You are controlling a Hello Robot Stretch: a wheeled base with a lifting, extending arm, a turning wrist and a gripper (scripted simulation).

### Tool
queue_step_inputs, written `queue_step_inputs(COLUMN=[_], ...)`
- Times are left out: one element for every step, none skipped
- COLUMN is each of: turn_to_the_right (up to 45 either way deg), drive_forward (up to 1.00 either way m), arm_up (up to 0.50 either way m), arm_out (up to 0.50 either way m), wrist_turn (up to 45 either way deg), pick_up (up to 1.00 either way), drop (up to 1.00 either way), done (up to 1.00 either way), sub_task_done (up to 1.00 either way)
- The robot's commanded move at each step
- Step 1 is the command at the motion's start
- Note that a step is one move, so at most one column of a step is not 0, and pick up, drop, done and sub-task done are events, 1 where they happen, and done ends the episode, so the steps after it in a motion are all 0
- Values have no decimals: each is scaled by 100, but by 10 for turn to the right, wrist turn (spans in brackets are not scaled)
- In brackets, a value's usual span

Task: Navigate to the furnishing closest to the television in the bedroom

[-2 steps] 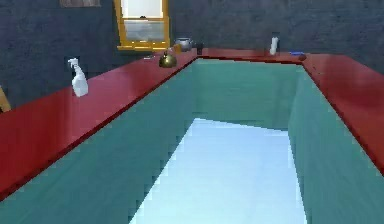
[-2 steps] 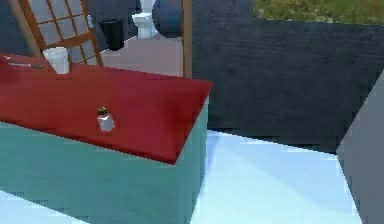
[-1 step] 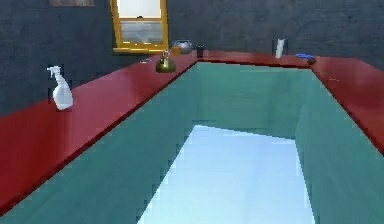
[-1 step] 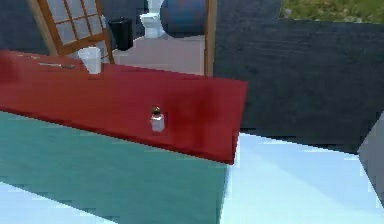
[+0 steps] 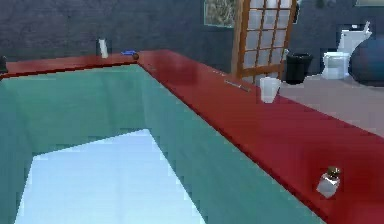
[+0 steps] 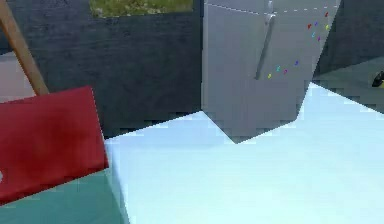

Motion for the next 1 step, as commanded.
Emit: queue_step_inputs(turn_to_the_right=[450], drive_forward=[0], arm_up=[0], arm_out=[0], wrist_turn=[0], pick_up=[0], drop=[0], done=[0], sub_task_done=[0])
